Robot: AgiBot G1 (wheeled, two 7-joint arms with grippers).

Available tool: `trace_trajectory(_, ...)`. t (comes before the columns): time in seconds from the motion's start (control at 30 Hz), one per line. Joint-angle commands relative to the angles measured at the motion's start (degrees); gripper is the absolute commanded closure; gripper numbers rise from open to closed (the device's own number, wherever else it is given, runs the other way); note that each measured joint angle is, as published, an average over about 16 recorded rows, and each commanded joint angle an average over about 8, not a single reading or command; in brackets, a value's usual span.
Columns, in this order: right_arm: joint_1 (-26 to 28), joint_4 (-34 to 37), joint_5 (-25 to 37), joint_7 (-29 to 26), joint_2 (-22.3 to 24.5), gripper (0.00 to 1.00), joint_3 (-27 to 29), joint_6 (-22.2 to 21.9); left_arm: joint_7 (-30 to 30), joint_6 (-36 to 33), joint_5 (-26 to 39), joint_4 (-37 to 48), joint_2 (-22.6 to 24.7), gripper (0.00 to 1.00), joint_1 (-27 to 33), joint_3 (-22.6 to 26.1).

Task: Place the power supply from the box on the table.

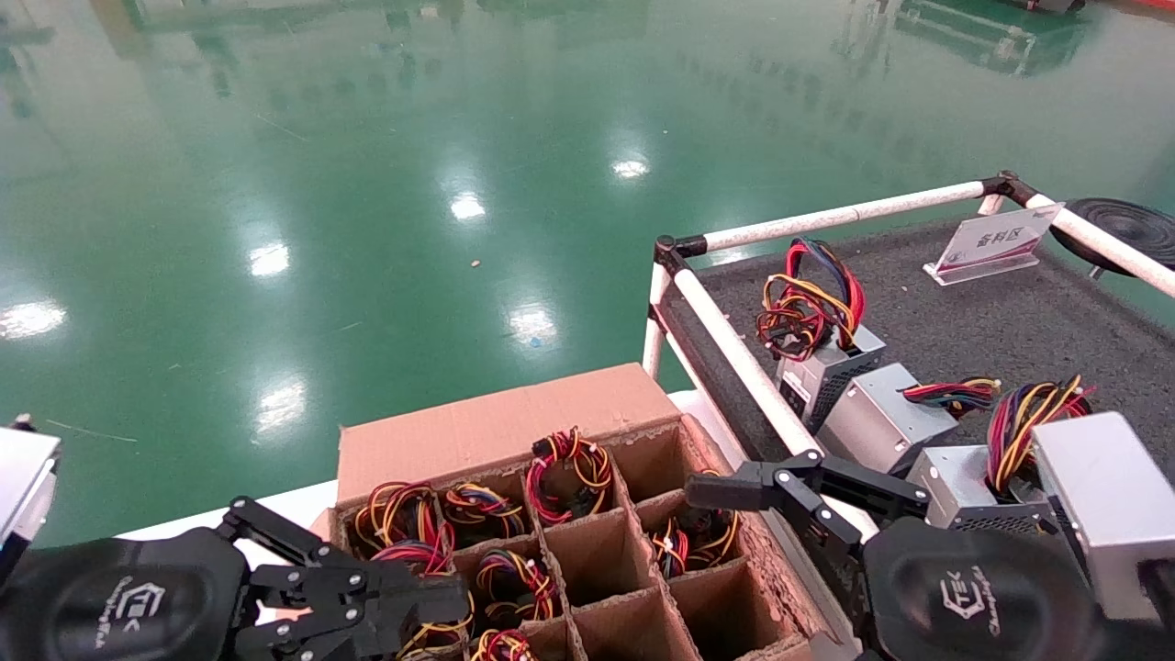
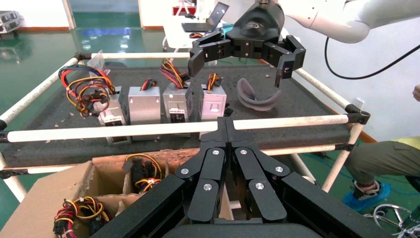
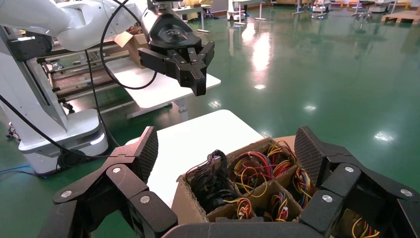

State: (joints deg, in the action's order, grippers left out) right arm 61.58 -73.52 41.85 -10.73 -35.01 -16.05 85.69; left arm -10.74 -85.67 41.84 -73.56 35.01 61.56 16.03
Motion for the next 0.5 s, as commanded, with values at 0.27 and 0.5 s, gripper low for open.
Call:
trace_trajectory(0.27,-0.1,0.9,0.8,0.1,-0.4,0.00,-0.4,-0.6,0.0,0.0,0.0,0.0,0.0,0.00,0.0,0.0)
trace_trajectory(0.5,0.3,4.0,4.9,0.4,-2.1,0.00,-2.3,-2.5,0.0,0.0,0.0,0.0,0.0,0.00,0.0,0.0)
